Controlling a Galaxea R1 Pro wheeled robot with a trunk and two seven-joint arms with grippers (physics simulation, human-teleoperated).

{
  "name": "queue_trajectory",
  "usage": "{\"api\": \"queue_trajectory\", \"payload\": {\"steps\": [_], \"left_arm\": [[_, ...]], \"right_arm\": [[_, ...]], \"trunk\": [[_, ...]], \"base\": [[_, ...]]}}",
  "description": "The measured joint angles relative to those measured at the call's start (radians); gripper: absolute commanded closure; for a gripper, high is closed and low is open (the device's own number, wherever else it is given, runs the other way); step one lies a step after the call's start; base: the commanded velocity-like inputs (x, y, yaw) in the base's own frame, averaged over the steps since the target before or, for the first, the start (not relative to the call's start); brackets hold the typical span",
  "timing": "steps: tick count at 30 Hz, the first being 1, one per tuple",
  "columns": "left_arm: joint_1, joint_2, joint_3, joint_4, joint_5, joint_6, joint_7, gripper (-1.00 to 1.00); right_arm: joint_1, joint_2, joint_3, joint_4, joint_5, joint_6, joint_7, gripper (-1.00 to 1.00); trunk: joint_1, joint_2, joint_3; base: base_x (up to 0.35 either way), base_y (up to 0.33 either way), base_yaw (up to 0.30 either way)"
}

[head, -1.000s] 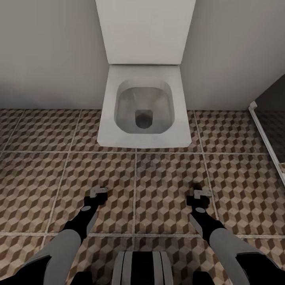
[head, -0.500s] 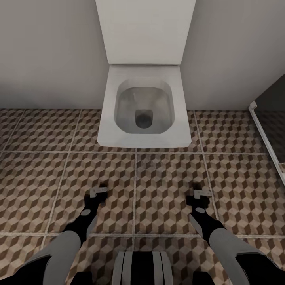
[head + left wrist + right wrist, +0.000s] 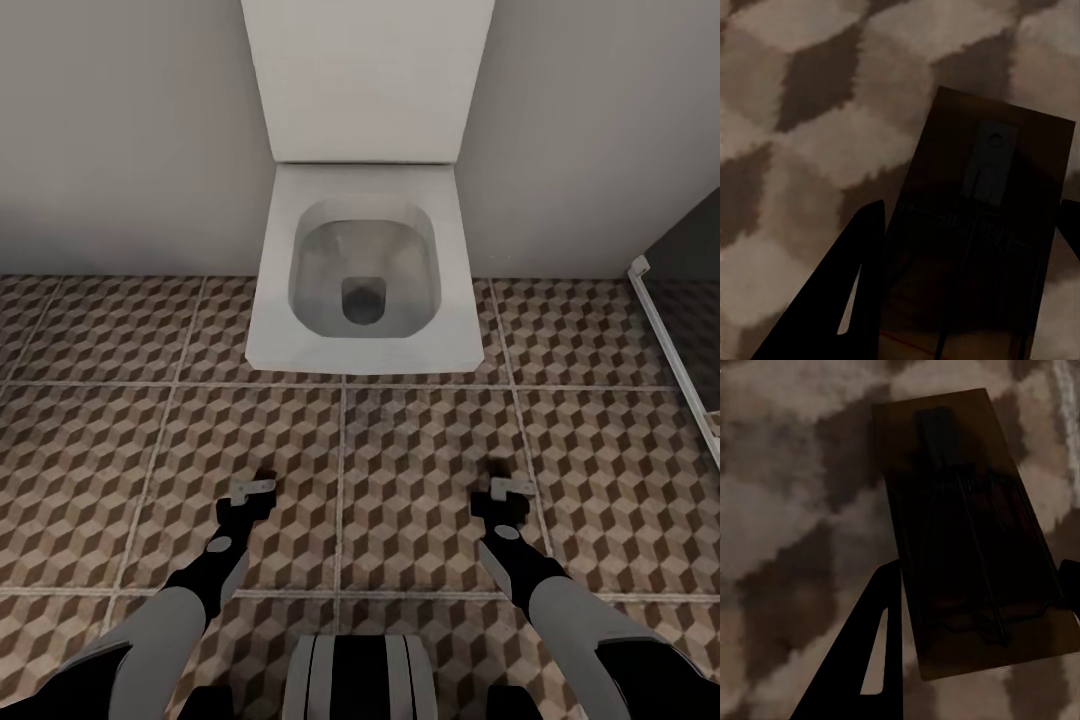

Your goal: Take the four mousetraps from the cabinet in the bathroom and place them on the bathroom floor. Make sure all four end up on the same floor surface, and ensure that at least two of them are either under or directly next to the same bathroom sink.

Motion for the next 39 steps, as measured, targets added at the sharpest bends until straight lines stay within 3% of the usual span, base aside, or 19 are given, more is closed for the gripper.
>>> {"api": "queue_trajectory", "payload": {"steps": [16, 39], "left_arm": [[0.000, -0.002, 0.002, -0.001, -0.003, 0.006, 0.006, 1.00], [0.000, 0.001, 0.001, -0.004, 0.001, 0.006, 0.005, 1.00]], "right_arm": [[0.000, 0.000, 0.004, -0.071, 0.000, 0.002, 0.000, 1.00], [0.000, -0.001, 0.003, -0.069, 0.000, 0.004, -0.001, 1.00]], "trunk": [[0.000, 0.000, 0.000], [0.000, 0.000, 0.000]], "base": [[0.015, 0.000, 0.000], [0.287, 0.000, 0.000]]}}
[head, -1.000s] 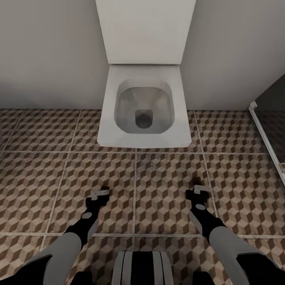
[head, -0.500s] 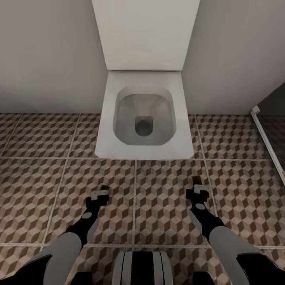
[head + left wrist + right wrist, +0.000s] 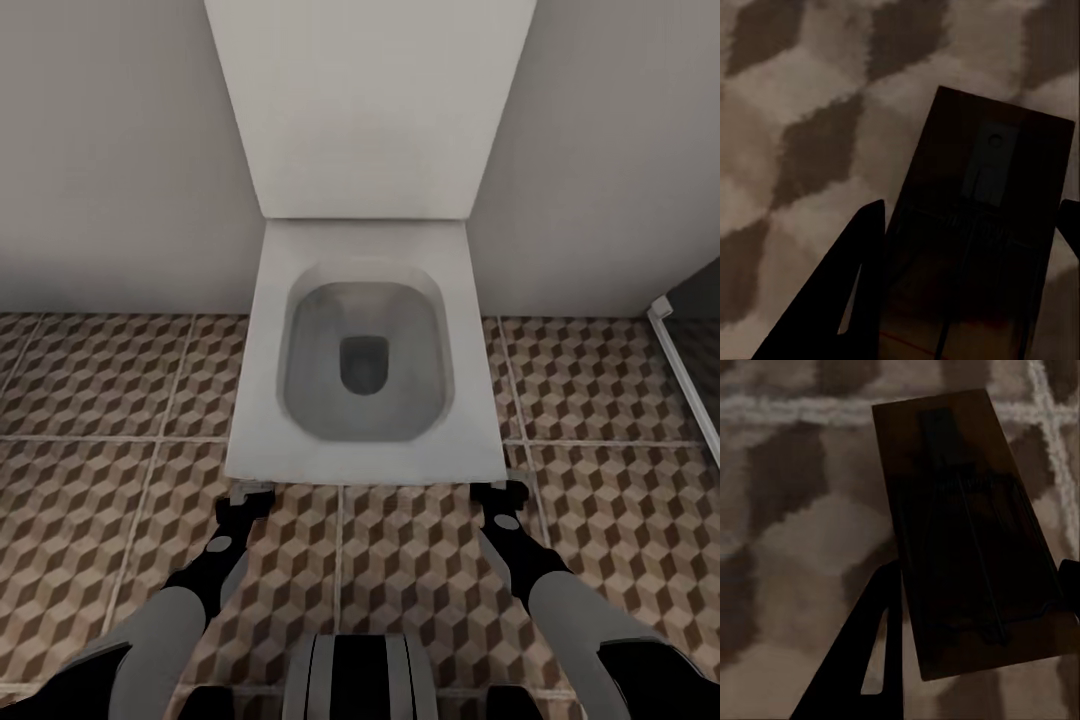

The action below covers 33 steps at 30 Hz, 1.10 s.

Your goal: Take the four mousetraps from the cabinet in the bathroom and place them on the bathroom floor. Make sure all four end up on the same floor surface, and ensure that at least two of them are either under or directly next to the same bathroom sink.

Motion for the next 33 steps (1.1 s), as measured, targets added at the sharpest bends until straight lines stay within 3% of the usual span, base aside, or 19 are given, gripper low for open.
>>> {"api": "queue_trajectory", "payload": {"steps": [21, 33], "left_arm": [[0.000, 0.002, 0.000, -0.002, 0.001, -0.002, 0.000, 1.00], [0.000, 0.003, -0.001, -0.002, 0.003, -0.002, 0.000, 1.00]], "right_arm": [[0.000, -0.001, 0.001, 0.012, 0.000, 0.000, 0.000, 1.00], [0.000, -0.001, 0.001, 0.012, 0.000, 0.000, 0.000, 1.00]], "trunk": [[0.000, 0.000, 0.000], [0.000, 0.000, 0.000]], "base": [[0.026, 0.000, 0.000], [0.269, 0.000, 0.000]]}}
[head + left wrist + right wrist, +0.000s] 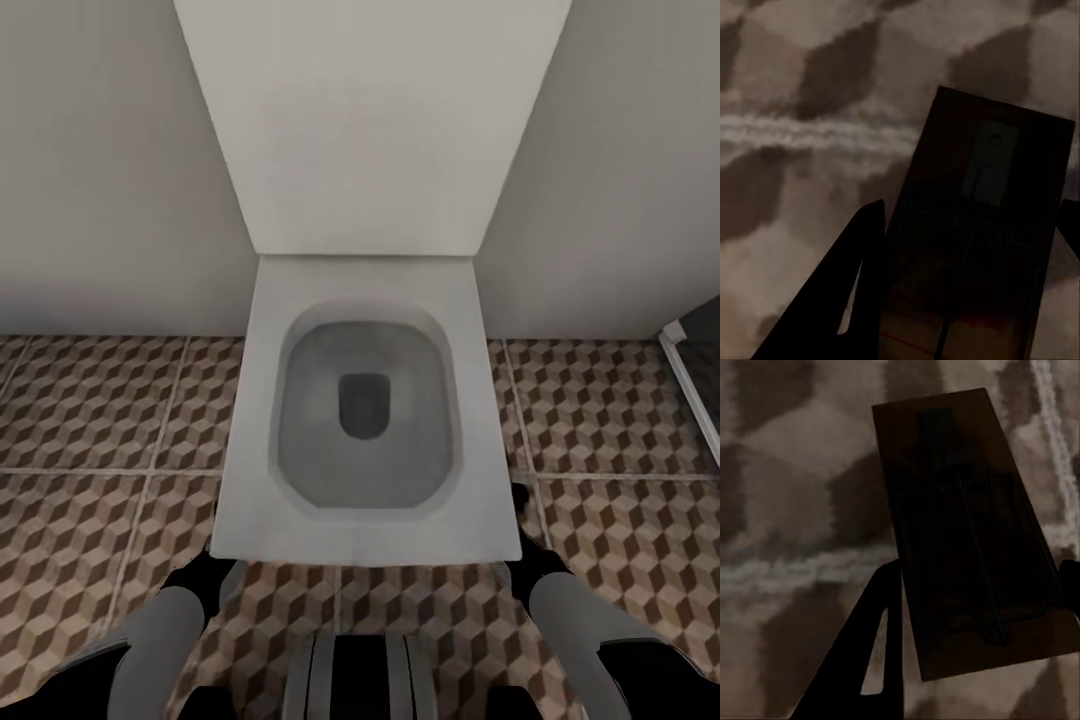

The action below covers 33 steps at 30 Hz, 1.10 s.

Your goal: Take the four mousetraps from the cabinet in the bathroom and place them on the bathroom floor. Make sure all four end up on the same floor surface, and ensure that at least two of them are either under or directly next to the same bathroom sink.

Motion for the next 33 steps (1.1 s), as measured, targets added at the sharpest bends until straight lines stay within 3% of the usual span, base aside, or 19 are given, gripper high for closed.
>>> {"api": "queue_trajectory", "payload": {"steps": [14, 19, 27, 33], "left_arm": [[0.000, 0.004, 0.000, 0.001, -0.001, 0.001, -0.009, 1.00], [0.000, 0.021, 0.001, 0.003, 0.002, 0.002, -0.015, 1.00], [0.000, 0.031, 0.003, -0.005, 0.003, 0.012, -0.037, 1.00], [0.000, 0.044, 0.002, -0.053, 0.008, 0.054, -0.039, 1.00]], "right_arm": [[0.000, -0.020, 0.000, 0.016, -0.005, 0.005, 0.014, 1.00], [0.000, -0.035, 0.001, 0.022, -0.005, 0.008, 0.029, 1.00], [0.000, -0.039, 0.047, 0.024, 0.002, 0.010, 0.038, 1.00], [0.000, -0.039, 0.055, 0.025, 0.001, 0.011, 0.038, 1.00]], "trunk": [[0.001, 0.000, 0.000], [0.001, 0.000, 0.000], [0.001, 0.000, 0.000], [0.001, 0.000, 0.000]], "base": [[0.086, 0.000, 0.000], [0.003, 0.000, 0.000], [0.000, 0.000, 0.000], [0.000, 0.000, 0.000]]}}
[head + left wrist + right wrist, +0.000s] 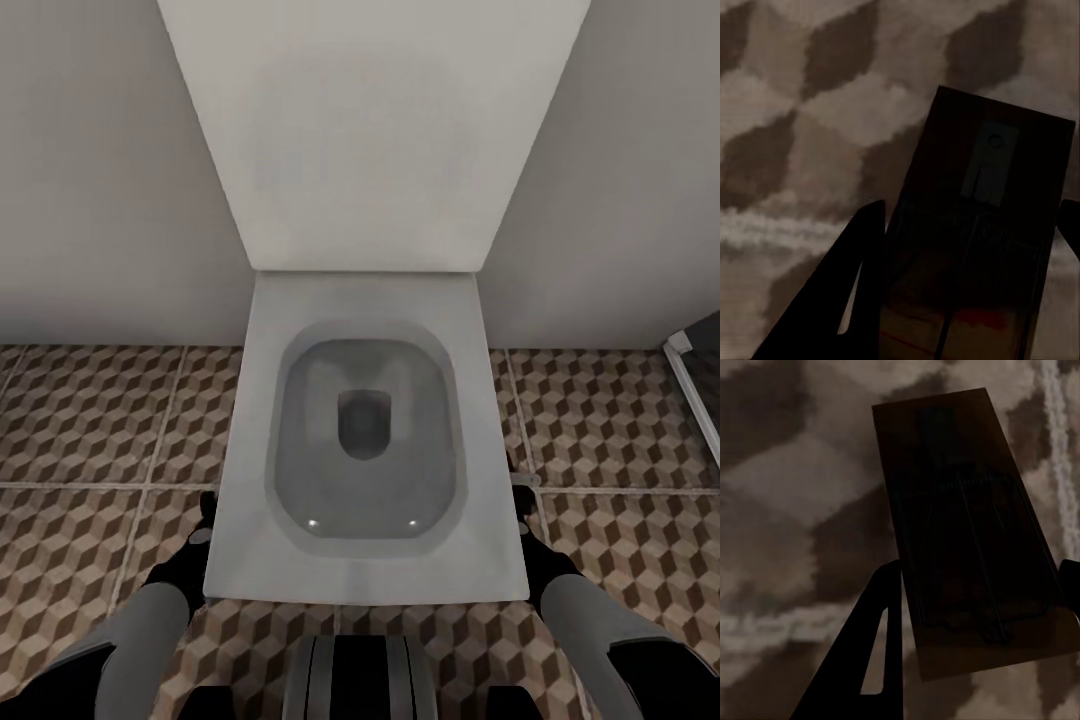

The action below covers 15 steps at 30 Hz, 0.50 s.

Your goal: Take the four mousetraps from the cabinet in the bathroom and place them on the bathroom floor. Make sure all four end up on the same floor surface, and ensure that at least two of them are either under or directly next to the same bathroom sink.

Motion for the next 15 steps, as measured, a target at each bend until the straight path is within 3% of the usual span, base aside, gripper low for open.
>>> {"api": "queue_trajectory", "payload": {"steps": [5, 15], "left_arm": [[0.000, 0.014, 0.003, -0.039, 0.001, 0.035, -0.001, 1.00], [0.000, 0.000, 0.002, -0.054, 0.000, 0.043, 0.006, 1.00]], "right_arm": [[0.000, 0.001, -0.004, 0.000, -0.005, 0.001, -0.002, 1.00], [0.000, 0.003, -0.005, 0.000, -0.007, 0.001, -0.003, 1.00]], "trunk": [[0.000, 0.000, 0.000], [0.000, 0.000, 0.000]], "base": [[0.000, 0.000, 0.000], [0.039, 0.000, 0.000]]}}
